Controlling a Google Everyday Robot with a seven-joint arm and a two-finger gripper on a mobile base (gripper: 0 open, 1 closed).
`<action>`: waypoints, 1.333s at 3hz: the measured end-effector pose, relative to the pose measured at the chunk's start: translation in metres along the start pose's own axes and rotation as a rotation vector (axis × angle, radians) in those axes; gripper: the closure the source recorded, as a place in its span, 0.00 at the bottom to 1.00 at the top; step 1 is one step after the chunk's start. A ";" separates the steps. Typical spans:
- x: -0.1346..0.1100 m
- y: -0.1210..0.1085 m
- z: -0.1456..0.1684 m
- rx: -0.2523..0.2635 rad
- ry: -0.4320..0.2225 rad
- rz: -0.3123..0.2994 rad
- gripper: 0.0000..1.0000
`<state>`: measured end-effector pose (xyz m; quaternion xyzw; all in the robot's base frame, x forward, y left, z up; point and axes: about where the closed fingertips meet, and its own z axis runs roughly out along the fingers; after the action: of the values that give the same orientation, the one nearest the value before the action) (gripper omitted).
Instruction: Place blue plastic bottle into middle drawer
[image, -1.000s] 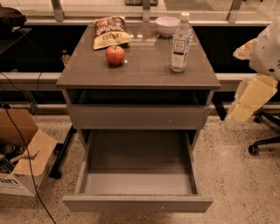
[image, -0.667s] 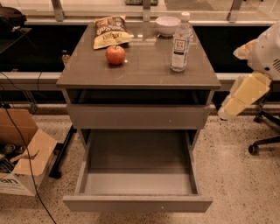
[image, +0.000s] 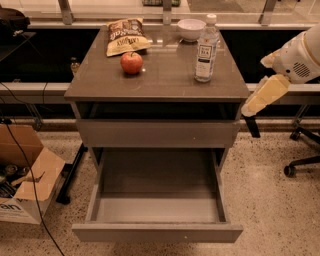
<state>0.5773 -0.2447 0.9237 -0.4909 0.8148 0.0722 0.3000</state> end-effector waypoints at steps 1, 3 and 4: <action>0.000 0.000 0.000 0.000 0.000 0.000 0.00; -0.018 -0.023 0.034 0.078 -0.129 0.107 0.00; -0.035 -0.043 0.046 0.108 -0.189 0.119 0.00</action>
Offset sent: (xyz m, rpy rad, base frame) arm 0.0248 0.0121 -0.0143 0.1245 -0.0836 -0.1393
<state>0.6451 -0.2211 0.9136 -0.4158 0.8132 0.0921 0.3967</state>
